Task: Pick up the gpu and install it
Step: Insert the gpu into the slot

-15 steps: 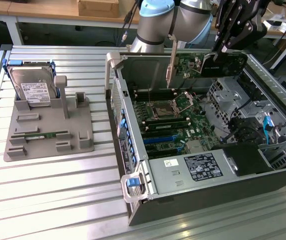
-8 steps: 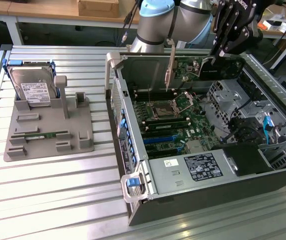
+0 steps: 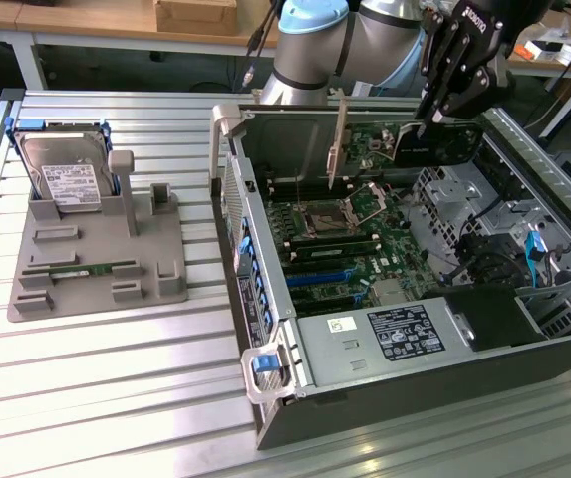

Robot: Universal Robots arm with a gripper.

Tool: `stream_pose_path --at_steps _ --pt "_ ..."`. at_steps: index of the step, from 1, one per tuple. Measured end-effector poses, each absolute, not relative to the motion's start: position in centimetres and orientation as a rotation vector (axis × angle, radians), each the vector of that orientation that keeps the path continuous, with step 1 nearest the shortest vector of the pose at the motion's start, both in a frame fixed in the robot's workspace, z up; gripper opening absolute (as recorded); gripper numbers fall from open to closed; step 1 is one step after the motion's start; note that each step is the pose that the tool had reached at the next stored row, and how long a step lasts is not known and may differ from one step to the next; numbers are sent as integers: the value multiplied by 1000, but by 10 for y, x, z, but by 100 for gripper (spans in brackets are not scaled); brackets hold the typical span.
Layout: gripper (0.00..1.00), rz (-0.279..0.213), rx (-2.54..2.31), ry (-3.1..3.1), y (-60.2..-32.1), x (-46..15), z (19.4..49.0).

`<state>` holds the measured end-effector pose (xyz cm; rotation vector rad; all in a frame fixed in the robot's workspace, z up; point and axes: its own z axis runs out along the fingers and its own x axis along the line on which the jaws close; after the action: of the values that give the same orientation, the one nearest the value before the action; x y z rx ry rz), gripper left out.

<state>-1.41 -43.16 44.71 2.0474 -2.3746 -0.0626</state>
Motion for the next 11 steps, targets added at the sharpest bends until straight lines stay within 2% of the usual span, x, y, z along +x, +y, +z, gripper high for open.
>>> stream_pose_path --at_steps 11 --pt "27 -63 2047 -2375 -432 -14 437"
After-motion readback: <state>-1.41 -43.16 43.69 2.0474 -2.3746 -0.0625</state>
